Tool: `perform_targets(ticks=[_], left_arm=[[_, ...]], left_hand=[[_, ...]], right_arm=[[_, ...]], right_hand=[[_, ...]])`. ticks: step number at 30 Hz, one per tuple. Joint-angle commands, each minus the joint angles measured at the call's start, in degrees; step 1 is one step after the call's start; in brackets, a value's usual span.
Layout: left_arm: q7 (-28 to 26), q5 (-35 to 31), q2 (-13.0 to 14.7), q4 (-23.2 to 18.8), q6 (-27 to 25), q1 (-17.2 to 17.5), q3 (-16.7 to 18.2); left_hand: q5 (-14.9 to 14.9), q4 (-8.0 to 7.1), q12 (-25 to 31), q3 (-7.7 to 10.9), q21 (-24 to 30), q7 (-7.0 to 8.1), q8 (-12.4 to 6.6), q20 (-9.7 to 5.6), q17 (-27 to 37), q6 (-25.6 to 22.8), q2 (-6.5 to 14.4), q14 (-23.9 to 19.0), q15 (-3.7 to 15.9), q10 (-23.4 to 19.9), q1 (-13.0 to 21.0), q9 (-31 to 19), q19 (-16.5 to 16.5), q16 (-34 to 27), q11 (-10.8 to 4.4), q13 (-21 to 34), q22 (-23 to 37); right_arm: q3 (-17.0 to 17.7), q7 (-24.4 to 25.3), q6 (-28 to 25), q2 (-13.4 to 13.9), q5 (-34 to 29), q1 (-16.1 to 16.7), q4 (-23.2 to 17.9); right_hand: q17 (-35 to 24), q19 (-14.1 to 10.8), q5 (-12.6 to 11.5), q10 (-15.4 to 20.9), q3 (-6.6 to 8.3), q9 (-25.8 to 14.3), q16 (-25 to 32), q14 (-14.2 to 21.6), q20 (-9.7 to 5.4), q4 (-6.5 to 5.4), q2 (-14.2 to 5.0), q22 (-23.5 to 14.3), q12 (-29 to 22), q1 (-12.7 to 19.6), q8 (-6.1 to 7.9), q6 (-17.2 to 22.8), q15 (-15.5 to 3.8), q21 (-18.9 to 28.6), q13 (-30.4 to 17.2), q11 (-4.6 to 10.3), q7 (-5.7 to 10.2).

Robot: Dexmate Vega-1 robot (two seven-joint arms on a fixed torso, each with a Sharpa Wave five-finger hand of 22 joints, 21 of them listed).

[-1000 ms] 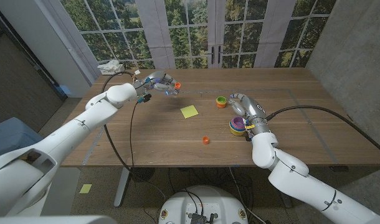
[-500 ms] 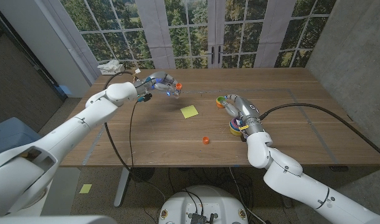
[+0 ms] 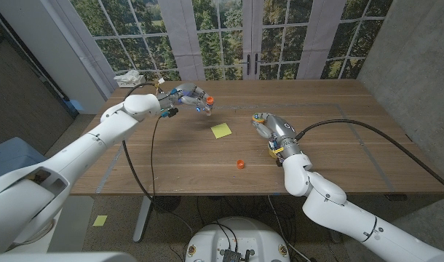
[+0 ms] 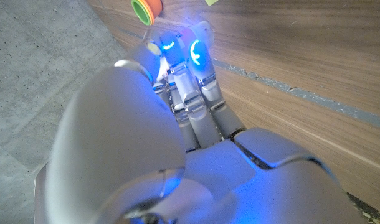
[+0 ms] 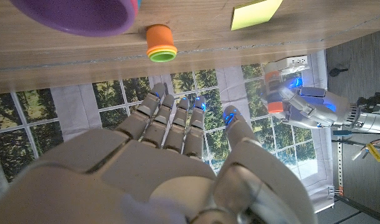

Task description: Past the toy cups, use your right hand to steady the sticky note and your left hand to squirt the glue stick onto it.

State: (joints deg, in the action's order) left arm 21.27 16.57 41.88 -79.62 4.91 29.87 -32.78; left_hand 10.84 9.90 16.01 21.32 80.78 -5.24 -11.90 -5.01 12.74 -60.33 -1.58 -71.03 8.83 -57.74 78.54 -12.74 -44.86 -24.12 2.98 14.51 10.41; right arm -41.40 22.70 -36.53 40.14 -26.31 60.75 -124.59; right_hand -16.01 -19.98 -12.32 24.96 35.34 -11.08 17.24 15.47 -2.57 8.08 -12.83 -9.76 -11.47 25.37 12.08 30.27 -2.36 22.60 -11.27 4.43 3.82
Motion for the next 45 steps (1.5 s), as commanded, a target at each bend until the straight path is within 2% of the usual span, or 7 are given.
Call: perform_targets(ticks=[1,15,23,30,34,42,45], left_arm=[[2.93,3.36,-1.02,2.46,-1.21,-1.46,-0.1],[5.8,6.05,-1.3,3.84,-4.43,-3.03,-0.44],[7.03,6.38,-1.38,4.52,-5.3,-3.96,-0.98],[8.18,7.27,-1.99,6.0,-6.32,-4.86,-1.23],[7.19,5.65,-1.54,5.3,-6.39,-5.0,-1.85],[6.64,4.57,-1.16,3.83,-8.82,-5.34,-2.7],[6.2,4.19,-1.19,3.78,-9.87,-5.48,-2.98]], left_hand=[[0.28,-0.03,0.36,0.04,-0.13,3.37,-0.18,-6.77,0.07,-7.25,1.78,-4.73,4.98,-10.19,1.47,-0.28,-0.54,-0.05,-9.27,4.61,-0.04],[0.39,-0.06,0.21,-0.03,-0.2,3.28,-0.1,-6.75,-0.03,-7.09,1.82,-4.52,4.99,-10.09,1.47,-0.31,-0.61,0.18,-9.27,4.9,-0.03],[0.45,-0.02,0.13,-0.05,-0.23,3.15,-0.08,-6.79,-0.02,-7.04,1.84,-4.53,4.98,-10.12,1.58,-0.33,-0.64,0.23,-9.1,5.01,-0.02],[0.51,0.0,0.11,-0.09,-0.24,3.09,-0.09,-6.8,-0.09,-7.08,1.84,-4.49,4.99,-10.28,1.65,-0.35,-0.68,0.33,-9.0,5.1,-0.01],[0.53,-0.03,0.05,-0.11,-0.23,3.18,-0.08,-6.78,-0.02,-7.06,1.89,-4.57,4.99,-10.28,1.65,-0.36,-0.77,0.28,-9.15,5.17,0.0],[0.53,-0.01,-0.08,-0.17,-0.17,3.14,-0.1,-6.85,-0.08,-7.11,1.89,-4.6,4.98,-10.34,1.73,-0.37,-0.91,0.35,-9.2,5.14,0.03],[0.51,-0.02,-0.11,-0.21,-0.13,3.18,-0.13,-6.85,-0.11,-7.2,1.86,-4.62,4.98,-10.39,1.73,-0.37,-0.96,0.38,-9.17,5.13,0.05]], right_arm=[[-2.04,-2.32,0.25,-0.87,-2.03,-1.75,1.19],[-4.39,-4.59,2.4,-2.21,-5.07,-4.46,3.86],[-6.12,-8.25,2.41,-2.44,-6.9,-6.38,5.0],[-7.5,-9.49,2.15,-3.84,-8.2,-7.11,6.63],[-9.0,-9.44,-0.1,-5.67,-10.24,-7.6,7.96],[-11.3,-10.46,-2.09,-6.62,-13.96,-8.78,8.99],[-12.25,-10.85,-2.78,-7.11,-15.57,-9.29,9.59]], right_hand=[[-0.47,-0.74,-0.46,0.41,1.1,-0.22,0.44,0.29,-5.36,-0.67,0.27,-0.17,-0.4,1.46,-0.01,0.43,-6.74,-0.27,-0.18,0.48,0.46],[-0.91,-0.73,-0.3,0.26,0.99,-0.27,0.7,0.11,-5.02,-1.24,1.2,-0.18,-0.34,1.77,-0.16,0.39,-6.49,-0.5,-0.23,0.23,0.25],[-1.32,-0.64,-0.23,0.33,1.22,-0.32,0.9,-0.08,-5.16,-1.99,0.71,-0.21,-0.37,2.08,-0.24,0.41,-6.69,-0.69,-0.26,0.55,0.54],[-1.62,-0.61,-0.19,-0.02,1.38,-0.34,0.95,-0.49,-5.21,-2.33,0.75,-0.22,-0.23,2.44,-0.44,0.02,-6.91,-0.85,-0.28,0.78,0.75],[-2.28,-0.4,-0.68,-0.29,3.91,-0.4,1.09,-1.08,-5.69,-3.24,-0.01,-0.32,-0.18,5.16,-0.62,-0.16,-7.76,-1.19,-0.31,1.83,1.97],[-2.8,-0.2,-0.72,-1.08,4.85,-0.44,1.03,-2.01,-5.99,-3.97,0.27,-0.37,0.04,6.48,-1.0,-1.14,-8.24,-1.4,-0.35,2.21,2.28],[-3.14,-0.08,-0.76,-1.67,5.63,-0.46,1.1,-2.28,-6.4,-4.4,0.1,-0.39,0.17,7.59,-1.21,-1.88,-8.77,-1.53,-0.37,3.0,3.25]])
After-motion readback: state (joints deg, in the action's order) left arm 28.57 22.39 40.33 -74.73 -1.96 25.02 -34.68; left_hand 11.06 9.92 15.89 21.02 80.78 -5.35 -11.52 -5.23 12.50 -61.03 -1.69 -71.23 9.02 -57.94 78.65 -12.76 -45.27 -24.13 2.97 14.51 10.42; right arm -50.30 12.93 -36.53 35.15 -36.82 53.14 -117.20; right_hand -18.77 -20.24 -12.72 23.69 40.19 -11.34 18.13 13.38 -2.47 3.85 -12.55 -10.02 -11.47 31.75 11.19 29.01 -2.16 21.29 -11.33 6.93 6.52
